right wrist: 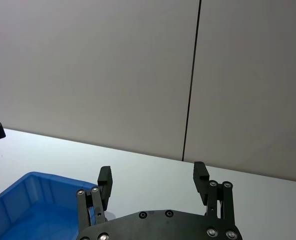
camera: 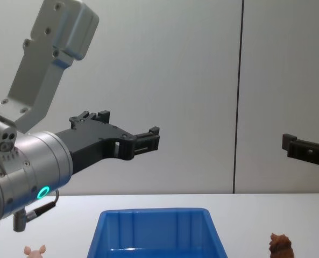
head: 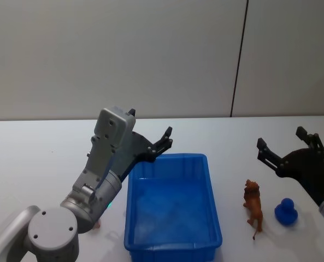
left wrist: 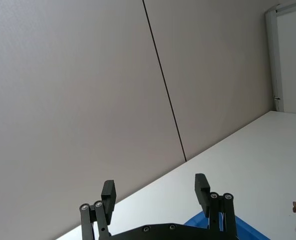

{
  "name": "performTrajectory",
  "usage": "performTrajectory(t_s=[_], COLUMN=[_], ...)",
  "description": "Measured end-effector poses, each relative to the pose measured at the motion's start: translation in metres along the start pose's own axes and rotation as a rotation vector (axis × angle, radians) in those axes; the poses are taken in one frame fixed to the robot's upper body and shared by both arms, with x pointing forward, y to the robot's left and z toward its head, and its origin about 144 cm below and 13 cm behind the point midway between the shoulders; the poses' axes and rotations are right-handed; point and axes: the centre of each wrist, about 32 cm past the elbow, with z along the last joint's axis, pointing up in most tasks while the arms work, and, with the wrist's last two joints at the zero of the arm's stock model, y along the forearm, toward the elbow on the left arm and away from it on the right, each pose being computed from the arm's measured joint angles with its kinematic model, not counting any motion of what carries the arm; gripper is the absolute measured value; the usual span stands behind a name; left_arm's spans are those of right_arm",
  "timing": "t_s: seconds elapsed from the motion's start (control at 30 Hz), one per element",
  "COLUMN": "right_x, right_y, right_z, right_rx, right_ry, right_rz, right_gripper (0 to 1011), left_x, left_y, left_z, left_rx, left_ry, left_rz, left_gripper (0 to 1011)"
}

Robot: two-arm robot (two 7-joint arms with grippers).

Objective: Pick up the two dolls from the table and place them into the box.

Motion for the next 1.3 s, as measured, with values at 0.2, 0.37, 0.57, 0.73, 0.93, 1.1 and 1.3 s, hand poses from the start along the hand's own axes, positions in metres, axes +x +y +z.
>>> performTrajectory(t_s=[0.2, 0.37, 0.57, 0.73, 0.93, 1.1, 1.3], right_x=[0.0, 0.0, 0.0, 0.0, 0.0, 0.0, -0.0001], right_y=[0.0, 0.0, 0.0, 0.0, 0.0, 0.0, 0.0001], right_z=[0.0, 0.0, 0.0, 0.0, 0.0, 0.0, -0.0001], right_rx=[0.0, 0.0, 0.0, 0.0, 0.0, 0.0, -0.003], right_ry=[0.0, 0.0, 0.0, 0.0, 0.0, 0.0, 0.0], right_rz=[0.0, 0.0, 0.0, 0.0, 0.0, 0.0, -0.002], right_gripper=[1001, 1001, 1001, 1001, 1001, 1001, 1001], left_x=[0.0, 0.0, 0.0, 0.0, 0.0, 0.0, 0.0], left_y=[0.0, 0.0, 0.0, 0.0, 0.0, 0.0, 0.0], left_z=[0.0, 0.0, 0.0, 0.0, 0.0, 0.0, 0.0], left_rx=[0.0, 0.0, 0.0, 0.0, 0.0, 0.0, 0.0], left_ry=[0.0, 0.0, 0.0, 0.0, 0.0, 0.0, 0.0], left_rz=[0.0, 0.0, 0.0, 0.0, 0.0, 0.0, 0.0], left_gripper=[1001, 1001, 1001, 1001, 1001, 1001, 1001])
